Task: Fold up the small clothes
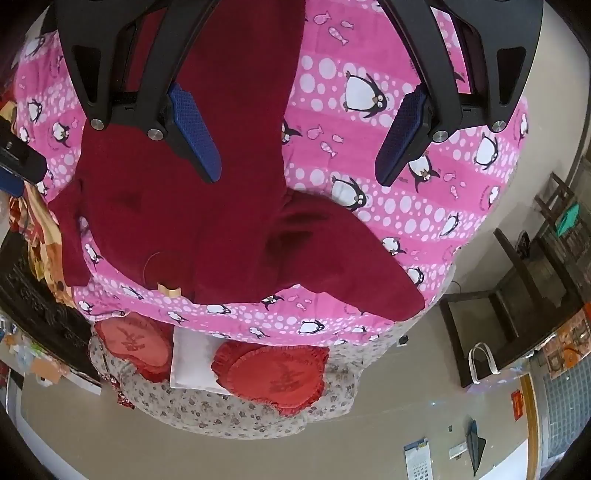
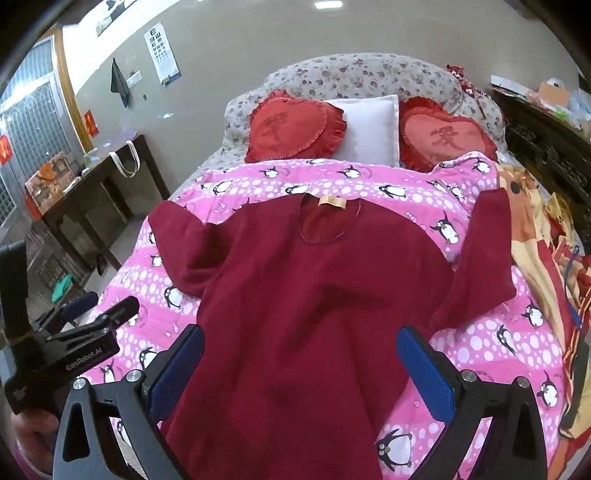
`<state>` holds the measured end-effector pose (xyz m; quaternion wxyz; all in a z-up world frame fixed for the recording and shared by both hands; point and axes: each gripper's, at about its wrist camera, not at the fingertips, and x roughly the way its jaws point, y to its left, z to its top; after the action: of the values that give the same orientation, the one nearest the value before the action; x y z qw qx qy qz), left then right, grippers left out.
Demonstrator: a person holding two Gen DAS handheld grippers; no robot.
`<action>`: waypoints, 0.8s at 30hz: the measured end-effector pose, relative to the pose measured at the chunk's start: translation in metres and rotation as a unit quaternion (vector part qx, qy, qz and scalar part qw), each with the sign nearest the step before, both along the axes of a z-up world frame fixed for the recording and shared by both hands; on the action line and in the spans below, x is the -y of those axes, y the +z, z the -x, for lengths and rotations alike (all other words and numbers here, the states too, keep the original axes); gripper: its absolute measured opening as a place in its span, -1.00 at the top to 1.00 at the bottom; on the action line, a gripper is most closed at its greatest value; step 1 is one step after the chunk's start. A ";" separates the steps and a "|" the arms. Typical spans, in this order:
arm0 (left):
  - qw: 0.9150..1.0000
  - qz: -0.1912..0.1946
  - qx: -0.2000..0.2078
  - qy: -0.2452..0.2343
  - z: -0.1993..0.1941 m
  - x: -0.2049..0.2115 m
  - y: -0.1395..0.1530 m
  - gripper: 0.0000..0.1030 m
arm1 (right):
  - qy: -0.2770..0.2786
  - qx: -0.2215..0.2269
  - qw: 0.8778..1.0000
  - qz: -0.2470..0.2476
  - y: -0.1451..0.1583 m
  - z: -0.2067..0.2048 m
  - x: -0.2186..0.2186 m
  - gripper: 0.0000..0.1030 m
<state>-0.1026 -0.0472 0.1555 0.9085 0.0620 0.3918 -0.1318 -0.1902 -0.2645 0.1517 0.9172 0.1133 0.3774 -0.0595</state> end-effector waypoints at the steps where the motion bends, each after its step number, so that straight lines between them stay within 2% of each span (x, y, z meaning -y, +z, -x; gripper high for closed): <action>1: 1.000 0.000 -0.001 0.000 0.000 0.001 -0.001 -0.66 | -0.001 0.000 1.000 -0.001 0.000 -0.001 0.001 -1.00; 11: 1.000 -0.001 -0.008 -0.003 -0.001 0.006 -0.009 -0.66 | 0.005 -0.005 1.000 0.003 -0.006 -0.006 -0.002 -1.00; 15: 1.000 -0.002 -0.012 -0.002 -0.003 0.006 -0.012 -0.66 | 0.009 -0.010 1.000 -0.010 -0.012 -0.011 -0.001 -1.00; 20: 1.000 -0.003 -0.017 0.001 -0.007 0.007 -0.016 -0.66 | 0.022 -0.033 0.999 0.017 -0.018 -0.018 -0.005 -1.00; 24: 1.000 -0.005 -0.019 0.001 -0.010 0.008 -0.019 -0.66 | 0.023 -0.024 0.999 0.009 -0.020 -0.021 -0.006 -1.00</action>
<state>-0.0926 -0.0548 0.1361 0.9007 0.0635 0.4096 -0.1301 -0.1688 -0.2590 0.1321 0.9100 0.0953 0.4010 -0.0442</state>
